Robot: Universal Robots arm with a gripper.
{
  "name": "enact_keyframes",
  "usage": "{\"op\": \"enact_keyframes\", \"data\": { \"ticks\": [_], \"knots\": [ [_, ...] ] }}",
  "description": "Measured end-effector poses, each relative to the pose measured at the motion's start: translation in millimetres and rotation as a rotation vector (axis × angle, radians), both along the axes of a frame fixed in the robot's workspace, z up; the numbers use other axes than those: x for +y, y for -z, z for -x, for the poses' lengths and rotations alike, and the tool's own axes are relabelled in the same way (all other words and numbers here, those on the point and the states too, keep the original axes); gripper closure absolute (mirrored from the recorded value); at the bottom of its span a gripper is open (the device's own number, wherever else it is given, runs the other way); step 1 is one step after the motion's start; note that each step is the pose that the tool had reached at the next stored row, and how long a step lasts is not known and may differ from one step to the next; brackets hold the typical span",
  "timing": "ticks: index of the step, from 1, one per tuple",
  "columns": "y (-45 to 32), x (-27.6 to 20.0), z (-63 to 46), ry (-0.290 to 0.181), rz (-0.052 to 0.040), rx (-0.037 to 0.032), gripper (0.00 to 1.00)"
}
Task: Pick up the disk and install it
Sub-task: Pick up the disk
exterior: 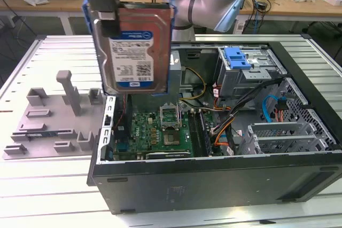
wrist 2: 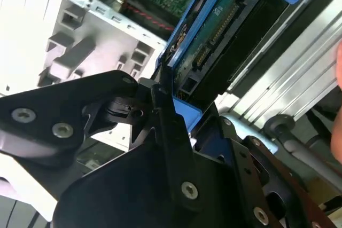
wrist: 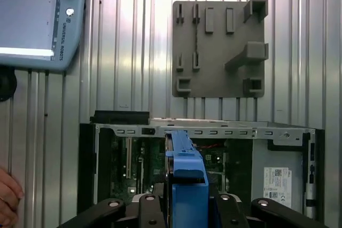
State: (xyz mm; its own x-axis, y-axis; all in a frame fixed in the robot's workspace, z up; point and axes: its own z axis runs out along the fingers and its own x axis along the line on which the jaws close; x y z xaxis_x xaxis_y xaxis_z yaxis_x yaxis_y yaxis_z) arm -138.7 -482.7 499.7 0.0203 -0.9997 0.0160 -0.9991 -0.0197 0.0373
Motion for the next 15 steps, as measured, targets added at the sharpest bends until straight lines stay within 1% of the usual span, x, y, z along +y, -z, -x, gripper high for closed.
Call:
{"op": "enact_keyframes", "data": {
  "ticks": [4,7,10,11,13,15],
  "knots": [
    [-0.1,-9.1,-17.0,0.0,0.0,0.0015,0.63],
    [-0.2,-17.6,-33.1,0.0,0.0,0.0029,0.63],
    [-0.3,-24.4,-47.0,0.0,0.0,0.0042,0.63],
    [-0.3,-27.9,-54.3,0.0,0.0,0.0047,0.63],
    [-0.3,-32.1,-63.6,0.0,0.0,0.0055,0.63],
    [-0.4,-39.3,-81.1,0.0,0.0,0.0067,0.63]
  ]
}}
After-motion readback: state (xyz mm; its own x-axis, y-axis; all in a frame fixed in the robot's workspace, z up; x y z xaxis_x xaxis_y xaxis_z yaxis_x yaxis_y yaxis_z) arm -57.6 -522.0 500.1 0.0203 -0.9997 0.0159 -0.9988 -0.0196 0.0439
